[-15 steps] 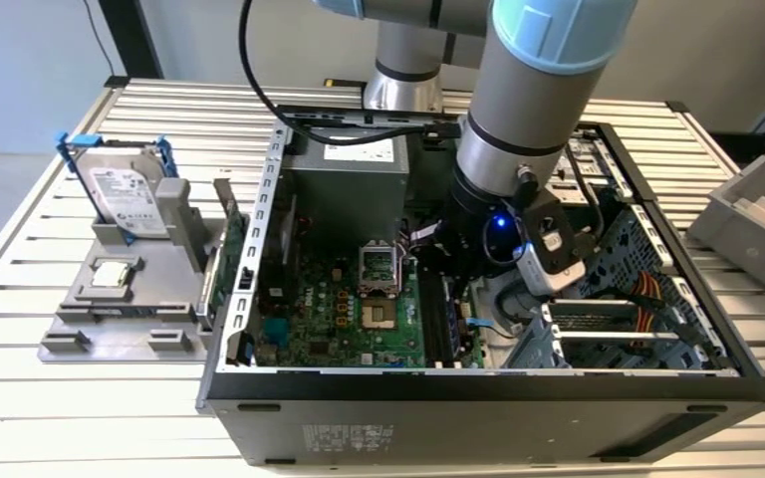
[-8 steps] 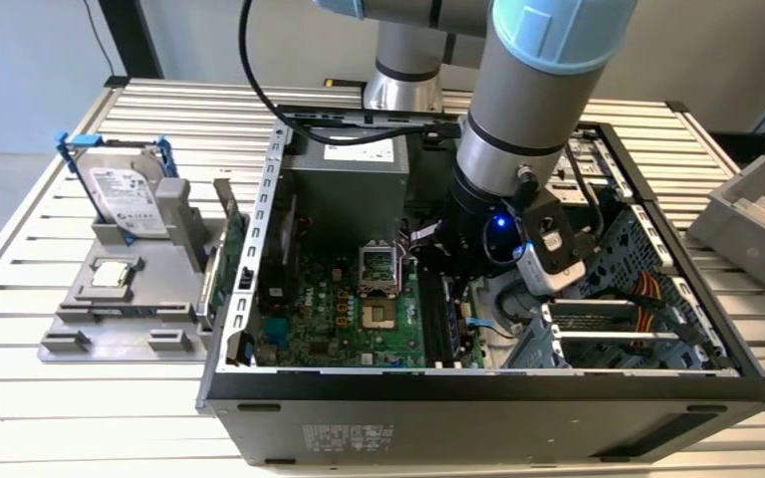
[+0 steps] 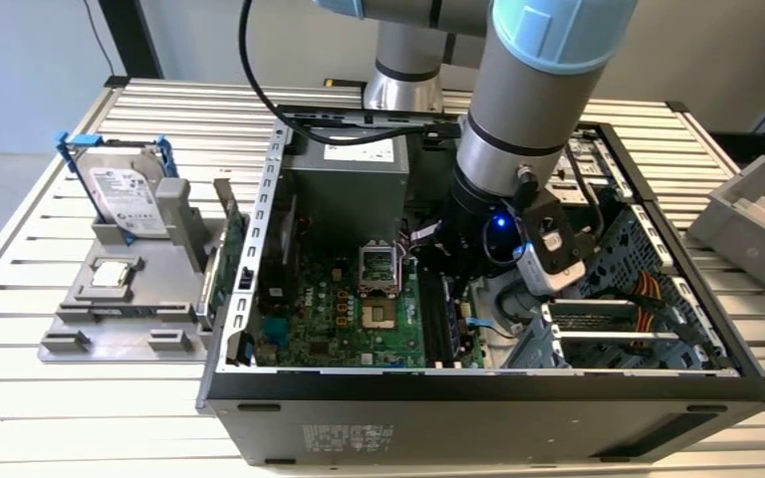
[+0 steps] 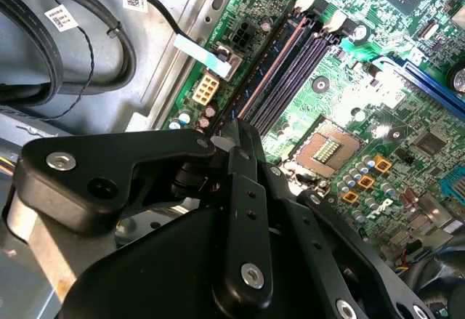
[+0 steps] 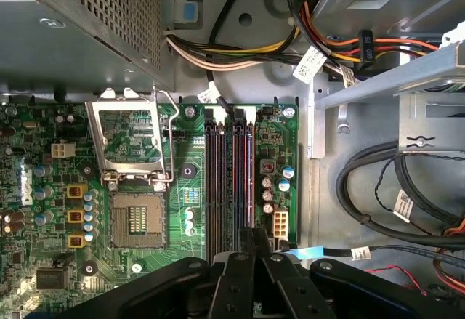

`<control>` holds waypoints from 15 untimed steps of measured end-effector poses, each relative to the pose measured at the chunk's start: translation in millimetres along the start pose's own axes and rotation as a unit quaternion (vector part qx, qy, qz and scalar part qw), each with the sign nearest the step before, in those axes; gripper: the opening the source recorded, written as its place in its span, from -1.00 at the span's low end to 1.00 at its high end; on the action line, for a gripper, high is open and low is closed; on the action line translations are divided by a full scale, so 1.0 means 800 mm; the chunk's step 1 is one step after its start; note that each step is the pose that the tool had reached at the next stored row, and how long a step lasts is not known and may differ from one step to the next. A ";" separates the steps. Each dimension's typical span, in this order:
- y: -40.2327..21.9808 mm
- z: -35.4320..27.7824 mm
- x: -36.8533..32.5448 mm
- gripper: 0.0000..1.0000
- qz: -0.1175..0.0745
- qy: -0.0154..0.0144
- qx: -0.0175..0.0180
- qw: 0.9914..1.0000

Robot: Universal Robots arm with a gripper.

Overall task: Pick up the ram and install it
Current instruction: 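Insert the ram into the slot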

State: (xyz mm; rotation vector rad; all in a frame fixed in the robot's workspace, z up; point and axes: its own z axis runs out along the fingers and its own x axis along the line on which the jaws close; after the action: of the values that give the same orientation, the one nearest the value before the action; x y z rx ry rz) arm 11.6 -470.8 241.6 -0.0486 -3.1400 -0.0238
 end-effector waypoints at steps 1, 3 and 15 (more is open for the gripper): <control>0.0000 0.0000 0.0000 -1.00 0.000 0.000 0.000 1.000; 0.0000 0.0000 0.0000 -1.00 0.000 0.000 0.000 1.000; 0.0000 0.0000 0.0001 -1.00 -0.006 0.000 0.000 1.000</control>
State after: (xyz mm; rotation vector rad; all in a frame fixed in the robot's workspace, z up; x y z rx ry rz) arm 11.5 -470.8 241.5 -0.0302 -3.1407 -0.0241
